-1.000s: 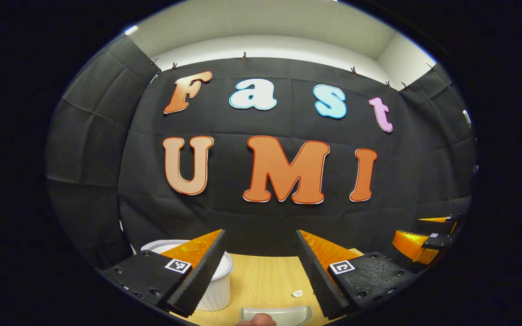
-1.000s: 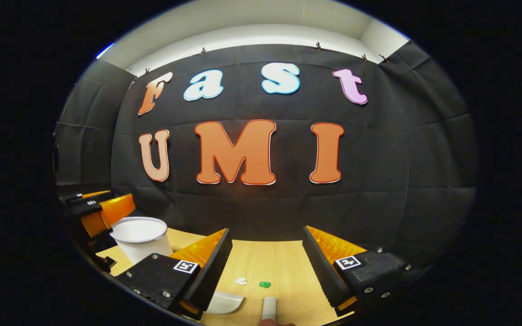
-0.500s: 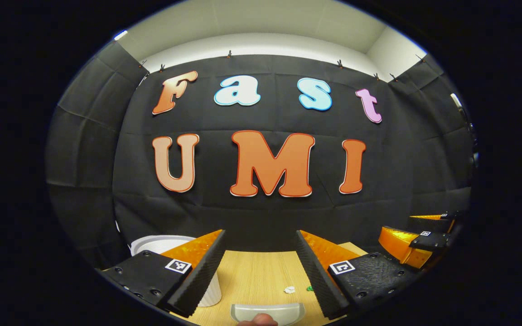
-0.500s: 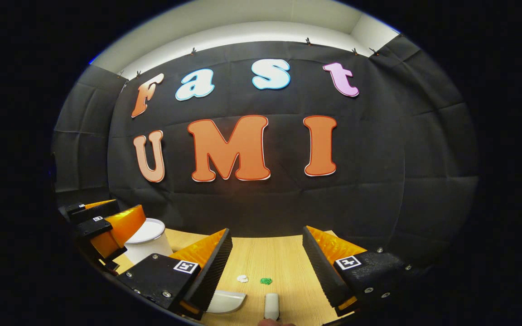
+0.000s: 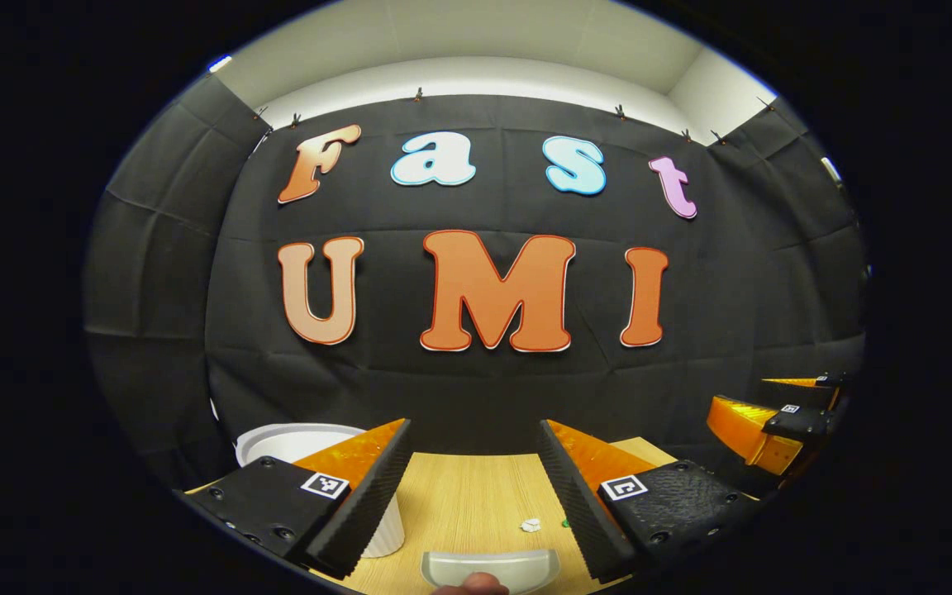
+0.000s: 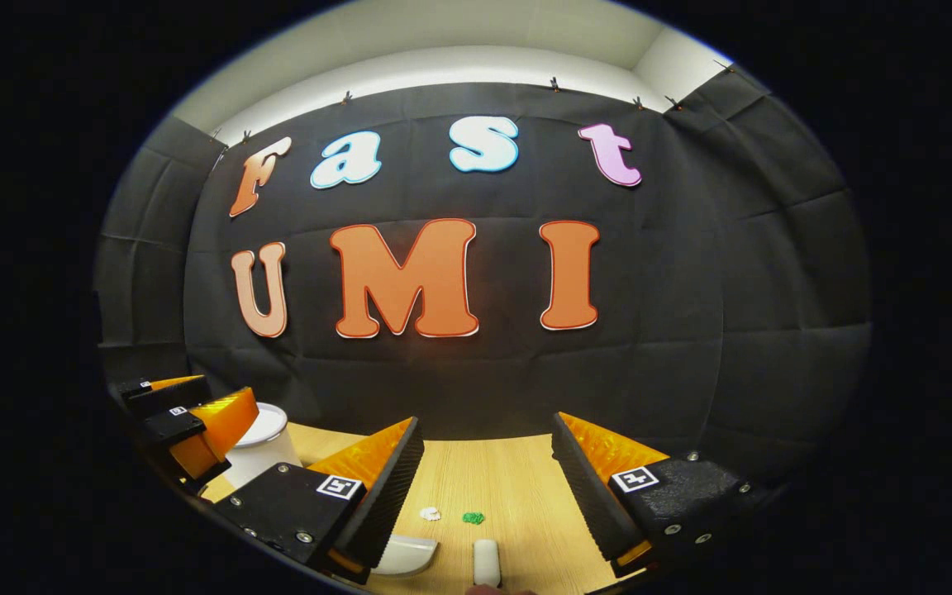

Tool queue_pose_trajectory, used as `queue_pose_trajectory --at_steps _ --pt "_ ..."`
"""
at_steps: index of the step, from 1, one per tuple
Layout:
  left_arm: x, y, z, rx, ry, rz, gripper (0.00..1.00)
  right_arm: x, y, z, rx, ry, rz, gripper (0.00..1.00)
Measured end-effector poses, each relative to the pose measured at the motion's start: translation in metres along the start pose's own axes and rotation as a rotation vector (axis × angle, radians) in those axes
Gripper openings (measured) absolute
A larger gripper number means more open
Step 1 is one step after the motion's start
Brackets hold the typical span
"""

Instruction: Pick up the small broom and dustpan from the desktop, sweep the trash into the dustpan with the broom, and then empty the trash into the garbage bin.

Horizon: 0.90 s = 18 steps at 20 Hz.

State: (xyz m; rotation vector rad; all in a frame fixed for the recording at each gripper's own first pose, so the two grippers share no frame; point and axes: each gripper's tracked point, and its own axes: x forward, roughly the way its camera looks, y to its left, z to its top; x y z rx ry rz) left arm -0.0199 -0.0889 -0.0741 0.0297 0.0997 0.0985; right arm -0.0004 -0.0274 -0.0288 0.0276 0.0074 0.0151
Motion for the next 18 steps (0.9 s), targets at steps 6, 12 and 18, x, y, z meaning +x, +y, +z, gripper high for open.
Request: queue_pose_trajectory --at_steps 6,12,18 --pt "0.003 -0.004 -0.007 0.021 0.012 -0.019 0.95 0.004 0.008 -0.004 -0.031 0.003 0.012 0.94" --pt "0.004 -0.003 -0.012 0.020 0.026 -0.017 0.95 0.005 0.007 -0.007 -0.028 0.015 0.011 0.94" --pt "0.003 -0.003 -0.019 0.005 0.051 -0.018 0.95 0.003 0.008 -0.019 -0.029 0.054 0.019 0.94"
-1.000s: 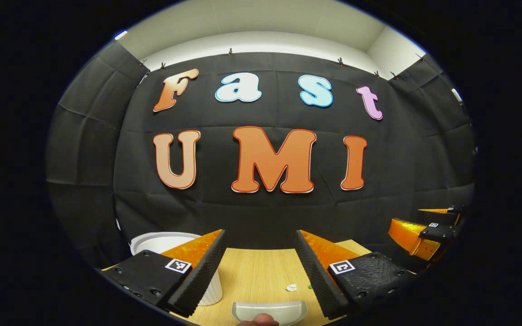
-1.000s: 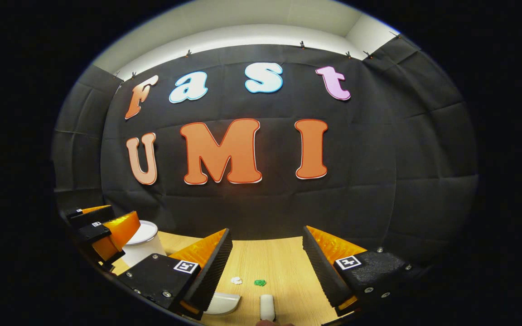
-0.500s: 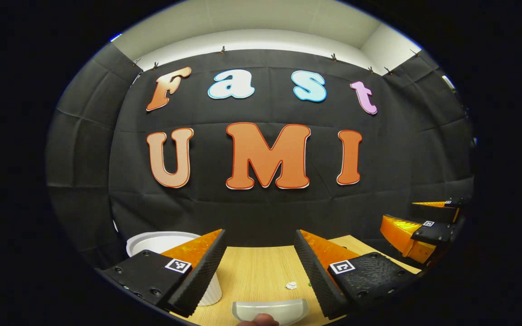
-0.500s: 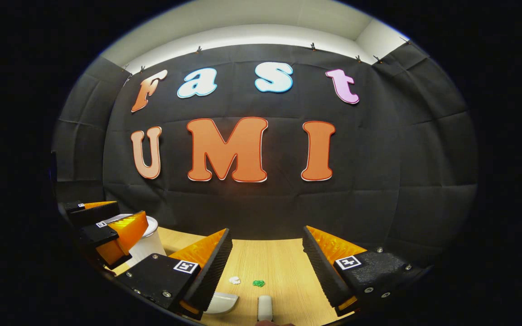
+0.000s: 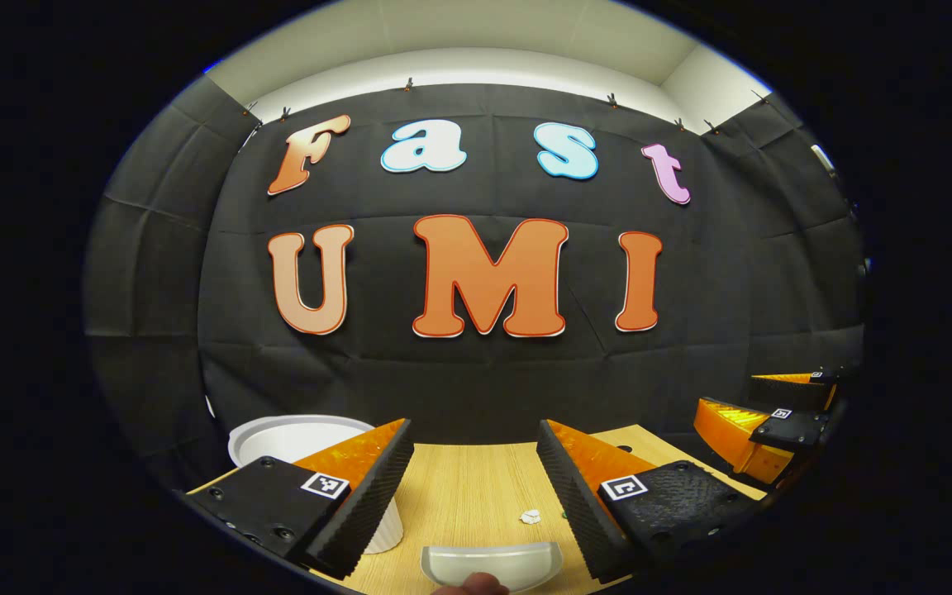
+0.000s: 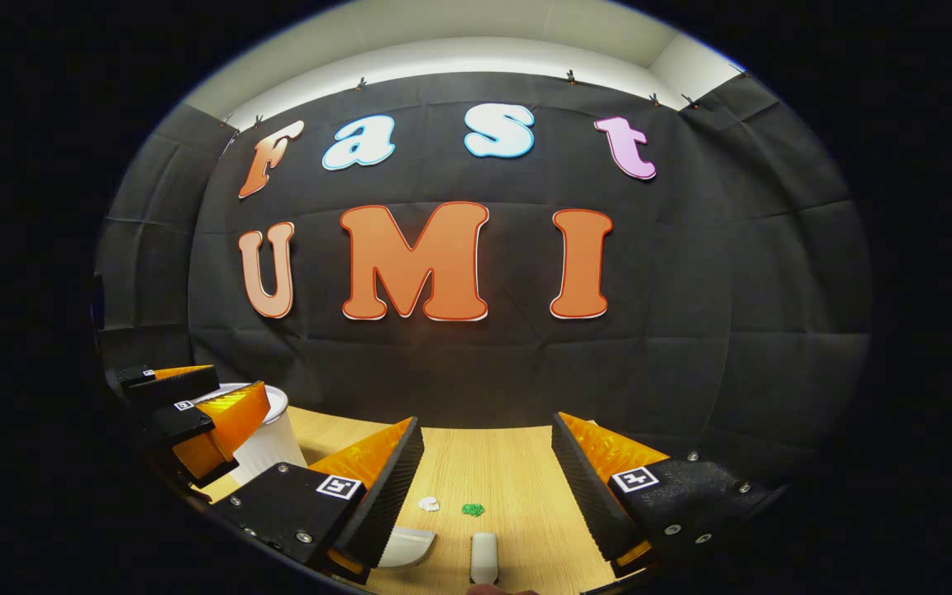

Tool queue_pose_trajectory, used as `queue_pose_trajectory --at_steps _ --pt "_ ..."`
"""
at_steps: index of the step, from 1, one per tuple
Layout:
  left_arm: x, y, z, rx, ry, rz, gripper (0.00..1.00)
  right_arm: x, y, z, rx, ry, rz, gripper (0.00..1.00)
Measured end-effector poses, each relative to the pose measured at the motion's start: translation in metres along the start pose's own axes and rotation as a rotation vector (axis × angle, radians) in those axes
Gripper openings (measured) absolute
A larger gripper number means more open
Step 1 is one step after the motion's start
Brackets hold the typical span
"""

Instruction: Pick up the small broom and dustpan from the desktop, sweep the trash into the dustpan with the broom, and then empty the trash into the garbage bin.

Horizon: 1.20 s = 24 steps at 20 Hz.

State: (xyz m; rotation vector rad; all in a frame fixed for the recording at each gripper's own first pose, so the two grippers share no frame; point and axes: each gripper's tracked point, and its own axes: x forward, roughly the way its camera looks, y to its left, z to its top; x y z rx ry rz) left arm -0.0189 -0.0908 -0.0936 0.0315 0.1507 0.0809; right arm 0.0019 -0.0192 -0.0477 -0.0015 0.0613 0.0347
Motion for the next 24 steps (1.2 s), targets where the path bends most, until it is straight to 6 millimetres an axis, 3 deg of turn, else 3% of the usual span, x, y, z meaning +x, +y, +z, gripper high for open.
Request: queue_pose_trajectory --at_steps 4,7,13,15,18,21,24 --pt "0.002 -0.008 -0.016 -0.032 0.057 -0.019 0.95 -0.002 -0.002 -0.012 0.002 0.036 0.005 0.94" --pt "0.004 -0.013 -0.040 -0.064 0.147 -0.036 0.95 -0.003 0.000 -0.029 0.037 0.092 0.028 0.94" --pt "0.000 -0.016 -0.113 -0.085 0.425 -0.052 0.95 0.003 0.002 -0.080 0.032 0.242 0.030 0.94" --pt "-0.006 -0.023 -0.143 -0.089 0.544 -0.080 0.95 0.005 0.002 -0.118 0.012 0.351 0.029 0.94" --pt "0.001 -0.032 -0.184 -0.111 0.739 -0.126 0.96 -0.006 0.002 -0.193 0.020 0.620 0.029 0.95" --pt "0.002 -0.025 -0.190 -0.156 0.954 -0.142 0.96 -0.024 0.004 -0.252 0.030 0.819 0.010 0.95" --pt "-0.012 -0.019 -0.184 -0.182 1.129 -0.144 0.96 -0.027 0.000 -0.282 0.006 0.934 -0.002 0.95"
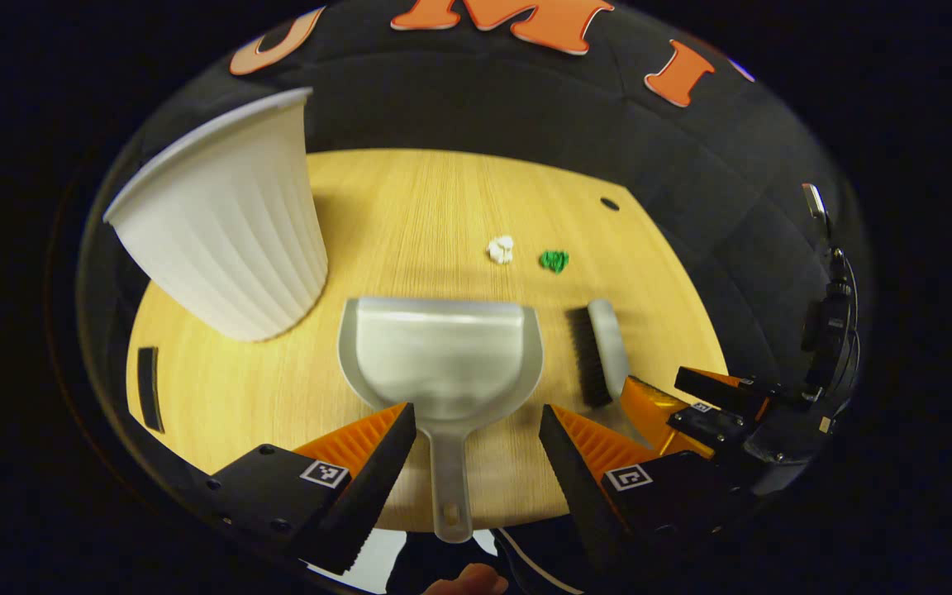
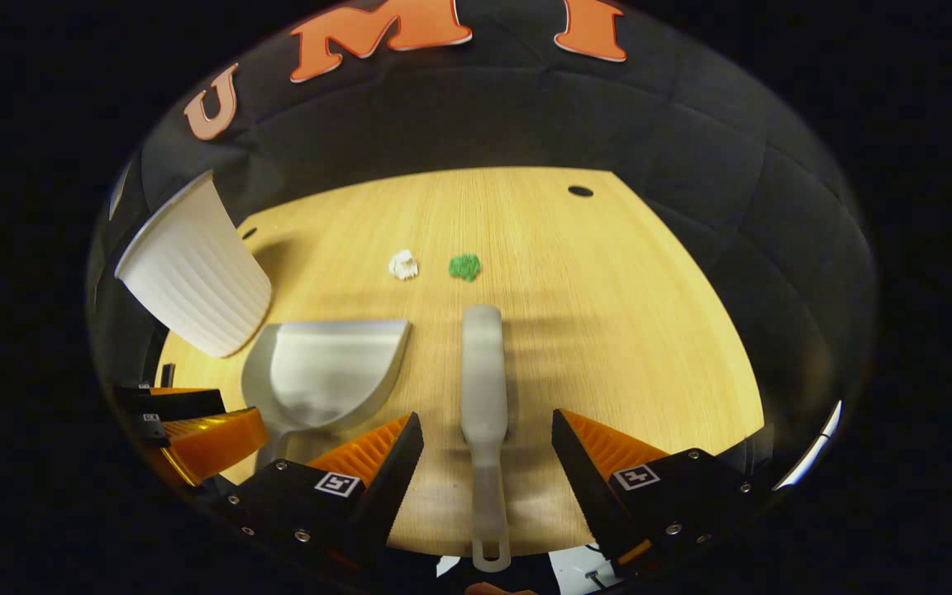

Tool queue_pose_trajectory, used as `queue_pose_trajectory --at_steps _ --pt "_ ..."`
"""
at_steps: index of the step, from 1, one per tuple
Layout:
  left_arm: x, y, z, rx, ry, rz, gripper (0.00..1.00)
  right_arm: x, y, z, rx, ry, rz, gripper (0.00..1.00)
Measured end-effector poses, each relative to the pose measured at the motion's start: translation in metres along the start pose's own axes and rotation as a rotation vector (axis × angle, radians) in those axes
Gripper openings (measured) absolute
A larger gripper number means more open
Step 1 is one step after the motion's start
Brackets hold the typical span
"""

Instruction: Pick up the small broom and dustpan from the desktop, sweep the trash into the dustpan with the broom, and then empty the trash into the garbage bin.

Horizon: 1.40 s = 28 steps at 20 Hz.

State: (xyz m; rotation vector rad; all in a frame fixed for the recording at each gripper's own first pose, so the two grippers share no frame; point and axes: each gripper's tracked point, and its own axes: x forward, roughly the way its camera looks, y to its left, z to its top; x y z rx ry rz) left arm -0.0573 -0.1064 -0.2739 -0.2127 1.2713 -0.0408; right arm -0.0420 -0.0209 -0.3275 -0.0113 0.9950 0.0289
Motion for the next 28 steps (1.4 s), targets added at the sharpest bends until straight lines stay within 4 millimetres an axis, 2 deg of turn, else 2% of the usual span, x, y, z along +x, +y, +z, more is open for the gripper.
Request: queue_pose_trajectory --at_steps 3,10,13,16,17,18,19,20,21,22,23,24,27,28 --pt "-0.011 0.007 0.006 -0.016 0.112 0.006 0.96 0.021 -0.001 -0.012 -0.050 0.056 -0.013 0.95" --pt "-0.004 0.022 -0.008 0.009 0.290 0.079 0.96 0.055 -0.004 -0.020 -0.114 0.159 -0.046 0.95" --pt "0.002 0.012 -0.012 -0.025 0.349 0.047 0.95 0.064 -0.007 -0.022 -0.139 0.186 -0.059 0.95" --pt "0.006 0.007 -0.005 -0.005 0.356 0.040 0.91 0.070 -0.002 -0.023 -0.139 0.211 -0.031 0.93" --pt "0.008 0.011 -0.007 0.000 0.370 0.056 0.83 0.072 0.000 -0.024 -0.142 0.221 -0.017 0.91" --pt "0.011 0.018 -0.009 0.003 0.380 0.084 0.78 0.072 0.002 -0.024 -0.137 0.228 0.000 0.83" --pt "0.011 0.022 -0.010 0.004 0.390 0.102 0.65 0.072 0.004 -0.025 -0.138 0.237 0.015 0.79" --pt "0.010 0.022 -0.012 0.006 0.397 0.108 0.51 0.073 0.005 -0.025 -0.140 0.237 0.031 0.69" --pt "0.008 0.021 -0.012 0.010 0.408 0.112 0.43 0.071 0.006 -0.024 -0.146 0.241 0.043 0.64" --pt "0.009 0.024 -0.015 0.024 0.405 0.120 0.40 0.076 0.006 -0.024 -0.152 0.237 0.056 0.51" --pt "0.009 0.026 -0.014 0.033 0.400 0.129 0.38 0.074 0.006 -0.023 -0.164 0.243 0.074 0.55" --pt "0.007 0.026 -0.012 0.045 0.389 0.129 0.37 0.073 0.005 -0.023 -0.172 0.245 0.094 0.44" --pt "0.011 0.026 -0.002 0.075 0.350 0.132 0.35 0.071 0.001 -0.019 -0.166 0.249 0.150 0.40" --pt "0.013 0.026 0.001 0.089 0.341 0.133 0.34 0.069 -0.005 -0.015 -0.164 0.246 0.156 0.49"
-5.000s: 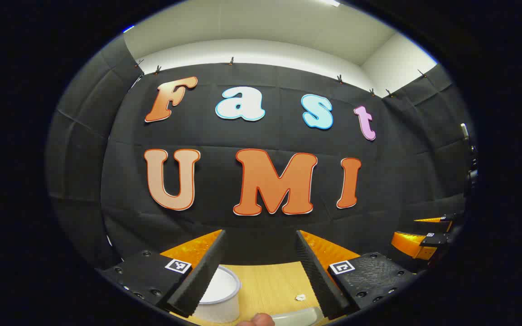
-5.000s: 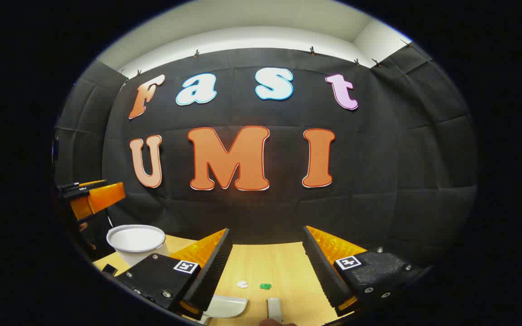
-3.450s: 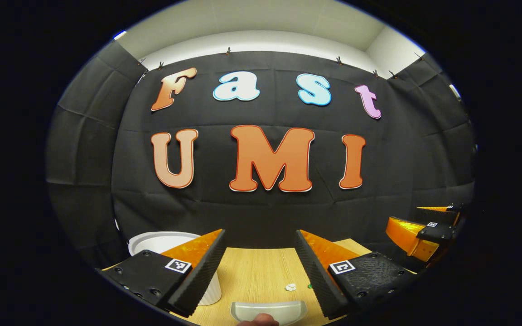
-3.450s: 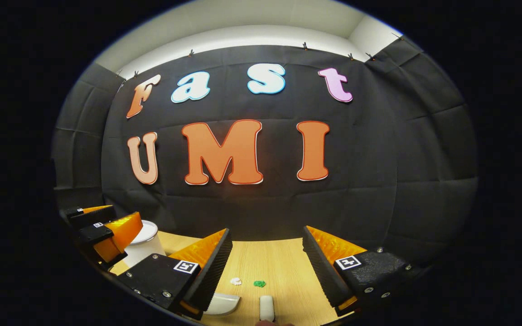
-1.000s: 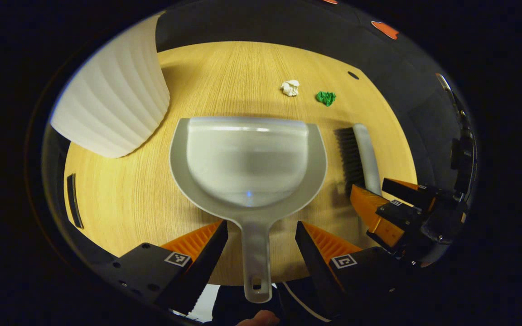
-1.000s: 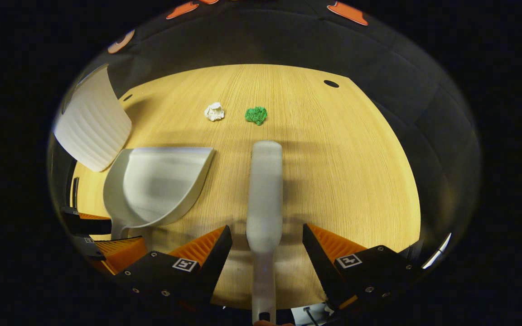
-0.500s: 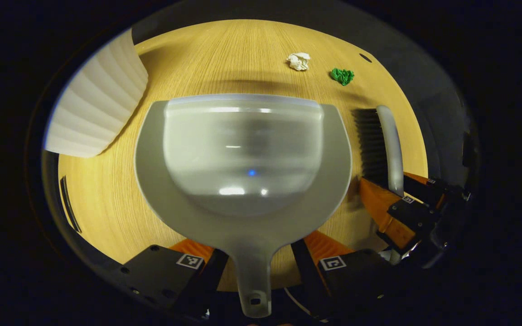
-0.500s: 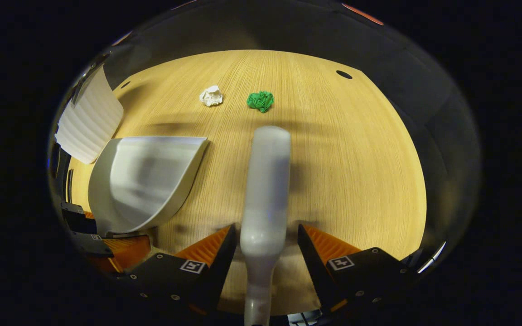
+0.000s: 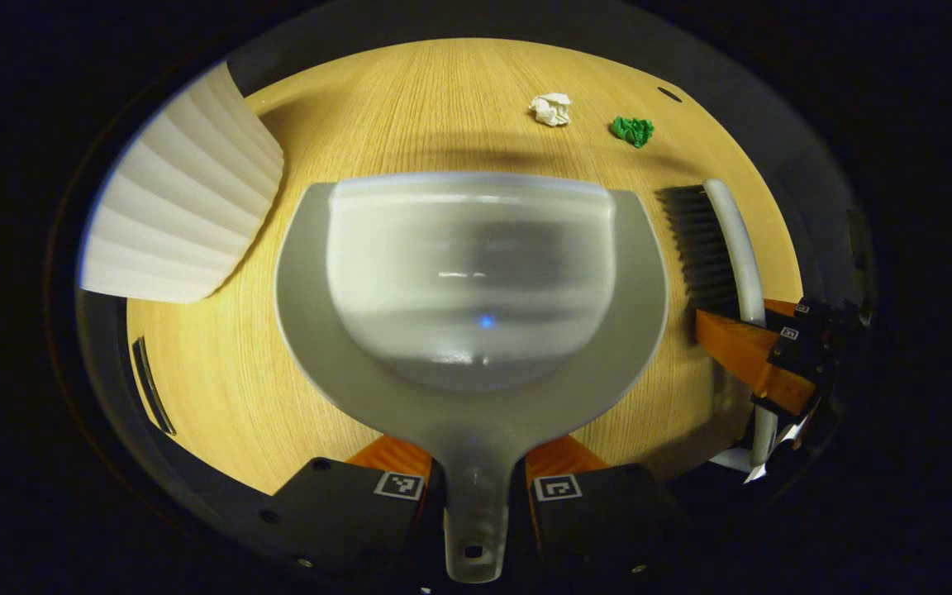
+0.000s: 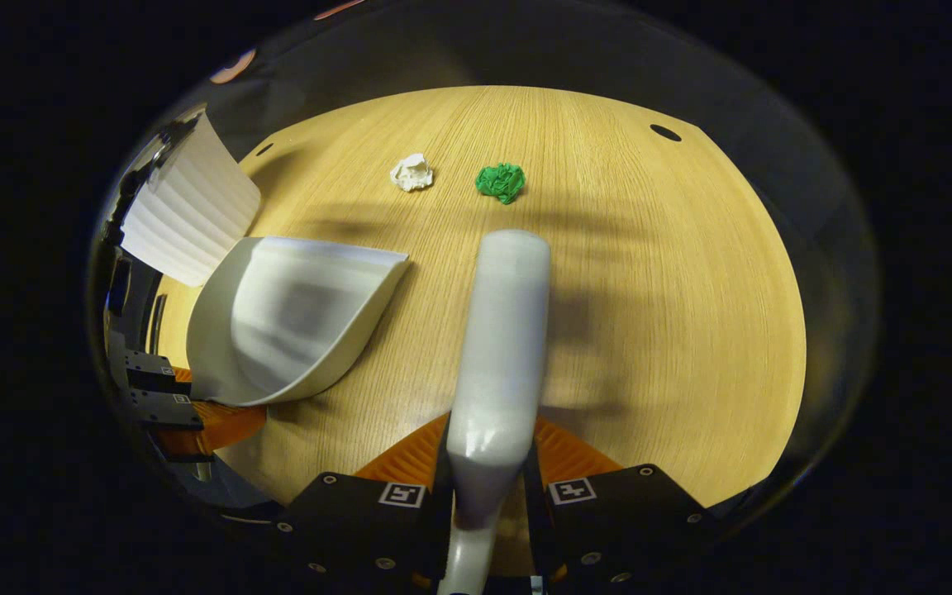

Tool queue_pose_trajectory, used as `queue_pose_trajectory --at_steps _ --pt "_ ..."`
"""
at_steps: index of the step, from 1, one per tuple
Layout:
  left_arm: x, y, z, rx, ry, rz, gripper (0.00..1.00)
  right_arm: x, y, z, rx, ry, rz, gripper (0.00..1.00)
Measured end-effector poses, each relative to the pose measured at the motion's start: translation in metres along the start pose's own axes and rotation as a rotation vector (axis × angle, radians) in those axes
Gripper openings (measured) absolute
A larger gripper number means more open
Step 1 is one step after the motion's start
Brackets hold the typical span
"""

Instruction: Pick up the small broom and dustpan from the desktop, sweep the trash into the dustpan with the broom, and then empty the trash into the garbage bin.

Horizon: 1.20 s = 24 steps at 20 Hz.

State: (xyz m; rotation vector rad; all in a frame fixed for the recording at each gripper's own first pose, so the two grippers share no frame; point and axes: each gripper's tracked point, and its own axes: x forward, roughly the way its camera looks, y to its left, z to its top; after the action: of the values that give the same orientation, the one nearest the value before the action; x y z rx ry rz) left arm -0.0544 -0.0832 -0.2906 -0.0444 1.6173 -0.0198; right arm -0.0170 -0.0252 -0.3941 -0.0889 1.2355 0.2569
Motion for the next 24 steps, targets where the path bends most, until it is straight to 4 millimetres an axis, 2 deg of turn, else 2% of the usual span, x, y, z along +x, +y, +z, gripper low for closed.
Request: queue_pose_trajectory --at_steps 1,2,5,8,11,13,15,16,17,18,21,24 --pt "0.000 0.001 0.002 0.009 0.000 0.001 0.34 -0.004 -0.007 0.005 0.000 -0.008 0.009 0.48" --pt "-0.004 0.002 0.005 0.023 -0.008 -0.004 0.33 -0.007 -0.013 0.011 0.004 -0.017 0.020 0.38" --pt "-0.020 0.013 0.020 0.113 -0.026 -0.019 0.33 -0.014 -0.033 0.038 0.059 -0.031 0.027 0.38" --pt "-0.030 0.035 0.039 0.247 -0.011 -0.009 0.33 -0.007 -0.045 0.080 0.097 -0.059 -0.001 0.38" --pt "-0.017 0.040 0.059 0.366 0.035 -0.028 0.33 0.003 -0.045 0.118 0.070 -0.035 -0.001 0.38" --pt "-0.003 0.037 0.070 0.431 0.068 -0.053 0.33 0.022 -0.053 0.134 -0.010 0.003 -0.027 0.37" --pt "0.009 0.034 0.081 0.487 0.095 -0.081 0.33 0.031 -0.063 0.145 -0.080 0.065 -0.039 0.38" --pt "0.008 0.038 0.076 0.515 0.108 -0.088 0.33 0.036 -0.067 0.150 -0.112 0.090 -0.041 0.38" --pt "0.002 0.042 0.084 0.546 0.116 -0.088 0.33 0.040 -0.072 0.154 -0.146 0.117 -0.042 0.38" --pt "0.008 0.039 0.086 0.573 0.114 -0.088 0.33 0.045 -0.073 0.159 -0.185 0.134 -0.038 0.38" --pt "0.002 0.036 0.083 0.635 0.116 -0.082 0.33 0.050 -0.051 0.173 -0.301 0.161 0.055 0.38" --pt "0.000 0.041 0.088 0.681 0.112 -0.097 0.33 0.046 -0.007 0.171 -0.412 0.197 0.218 0.38"
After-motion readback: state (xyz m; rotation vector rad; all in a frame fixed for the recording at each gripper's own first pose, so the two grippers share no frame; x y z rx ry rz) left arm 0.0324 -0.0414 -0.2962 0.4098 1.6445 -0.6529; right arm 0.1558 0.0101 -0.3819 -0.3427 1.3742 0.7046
